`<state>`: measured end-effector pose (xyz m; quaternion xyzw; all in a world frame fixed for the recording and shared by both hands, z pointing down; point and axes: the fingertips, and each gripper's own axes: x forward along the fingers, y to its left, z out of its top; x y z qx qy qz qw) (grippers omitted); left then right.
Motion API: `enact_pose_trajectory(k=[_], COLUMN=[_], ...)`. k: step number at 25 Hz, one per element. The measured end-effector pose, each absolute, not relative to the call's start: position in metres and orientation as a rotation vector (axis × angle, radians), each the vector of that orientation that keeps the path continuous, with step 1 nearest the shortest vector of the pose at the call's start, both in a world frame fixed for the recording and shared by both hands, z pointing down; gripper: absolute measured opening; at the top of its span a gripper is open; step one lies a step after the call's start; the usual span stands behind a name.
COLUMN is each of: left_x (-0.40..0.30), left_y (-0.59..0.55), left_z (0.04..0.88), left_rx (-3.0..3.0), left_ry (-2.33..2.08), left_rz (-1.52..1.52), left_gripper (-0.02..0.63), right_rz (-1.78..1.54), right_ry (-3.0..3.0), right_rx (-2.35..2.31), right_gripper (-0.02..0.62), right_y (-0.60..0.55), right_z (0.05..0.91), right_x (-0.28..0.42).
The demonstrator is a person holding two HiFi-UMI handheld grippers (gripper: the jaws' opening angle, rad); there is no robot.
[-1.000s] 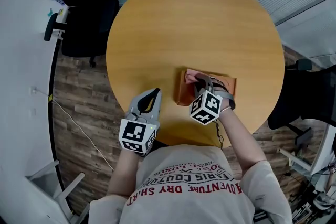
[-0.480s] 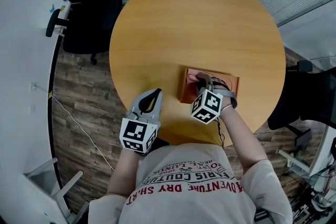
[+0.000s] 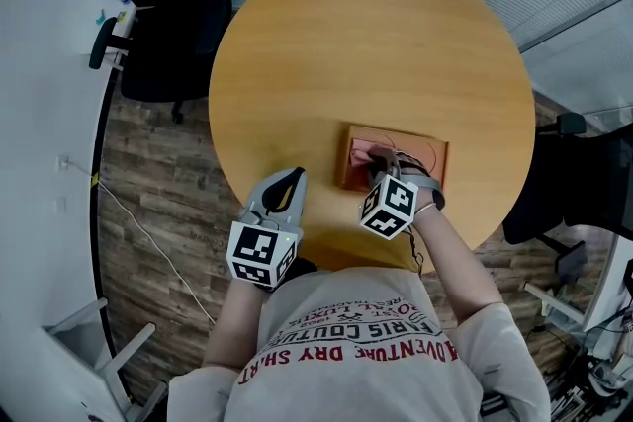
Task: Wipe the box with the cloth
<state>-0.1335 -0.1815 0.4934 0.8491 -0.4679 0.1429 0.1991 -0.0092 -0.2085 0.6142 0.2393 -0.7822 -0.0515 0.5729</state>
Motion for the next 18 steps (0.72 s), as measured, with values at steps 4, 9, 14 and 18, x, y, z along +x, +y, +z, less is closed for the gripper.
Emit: enact_pose_trajectory(k=[4, 9, 14, 18], left_x=[-0.133, -0.135, -0.136, -0.137], left_y=[-0.175, -0.168, -0.160, -0.153], left_z=[0.490, 0.486, 0.482, 0.478], left_rx=[2.378, 2.385, 2.389, 2.382], left_ry=[-1.311, -1.317, -1.325, -1.314], left_rz=[0.396, 0.392, 0.386, 0.360], left_gripper=[0.009, 0.009, 0.009, 0.009], right_rz=[-0.110, -0.110, -0.118, -0.069], right_ry=[-1.828, -1.808, -1.801, -1.826], right_rx=[0.573, 0.575, 0.540, 0.538], right_gripper=[0.029, 0.029, 0.029, 0.029], right_y=[-0.193, -0.179, -0.162, -0.146], right_z=[0.611, 0.612, 0.612, 0.611], right_x=[-0.008, -0.008, -0.011, -0.016])
